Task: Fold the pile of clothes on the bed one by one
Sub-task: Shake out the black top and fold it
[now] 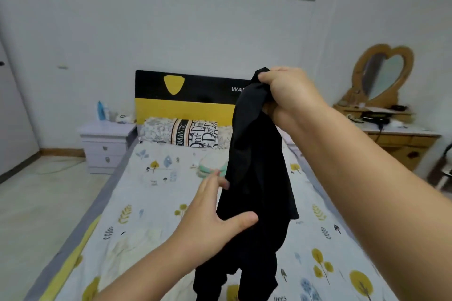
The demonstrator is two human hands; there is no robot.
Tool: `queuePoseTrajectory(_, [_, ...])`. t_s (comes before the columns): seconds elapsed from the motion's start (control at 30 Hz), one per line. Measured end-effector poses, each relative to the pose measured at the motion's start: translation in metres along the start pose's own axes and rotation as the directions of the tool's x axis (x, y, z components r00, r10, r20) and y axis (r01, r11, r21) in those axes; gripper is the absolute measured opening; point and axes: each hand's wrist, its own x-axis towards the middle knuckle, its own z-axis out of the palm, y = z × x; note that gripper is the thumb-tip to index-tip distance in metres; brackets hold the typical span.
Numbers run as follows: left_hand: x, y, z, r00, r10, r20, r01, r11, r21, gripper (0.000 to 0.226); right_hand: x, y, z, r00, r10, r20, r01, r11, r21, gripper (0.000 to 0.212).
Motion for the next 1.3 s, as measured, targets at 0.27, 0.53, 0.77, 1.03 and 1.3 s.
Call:
queuePoseTrajectory(0.27, [0.012, 0.009, -0.033, 0.988, -0.014, -0.151, 0.000, 0.995, -0.095, 0.031, -0.009, -0.001, -0.046, 0.999, 0.013, -0.037, -0.023, 0.964, -0.266, 0.007])
queuePoseTrajectory(0.53, [0.049, 0.038, -0.080, 0.978, -0.208, -0.017, 0.185, 0.902, -0.391, 0.022, -0.024, 0.073, -0.109, 0.981, 0.175, -0.084, -0.190, 0.775, -0.603, 0.018])
queuePoseTrajectory(0.77, [0.066, 0.060, -0.069, 0.974, -0.216, 0.067, 0.218, 0.818, -0.532, 0.017, -0.066, 0.102, -0.075, 0.995, 0.008, 0.098, 0.047, 0.836, -0.547, 0.014])
queuePoseTrajectory(1.03, [0.065, 0.059, -0.065, 0.991, -0.127, 0.029, 0.128, 0.908, -0.398, 0.029, -0.080, 0.116, -0.034, 0.956, 0.059, 0.288, 0.062, 0.917, -0.395, 0.009])
queuePoseTrajectory(1.3, [0.053, 0.024, -0.090, 0.993, -0.048, 0.108, 0.000, 0.912, 0.409, 0.049, -0.038, 0.061, -0.039, 0.997, -0.057, 0.052, 0.071, 0.938, -0.338, 0.019])
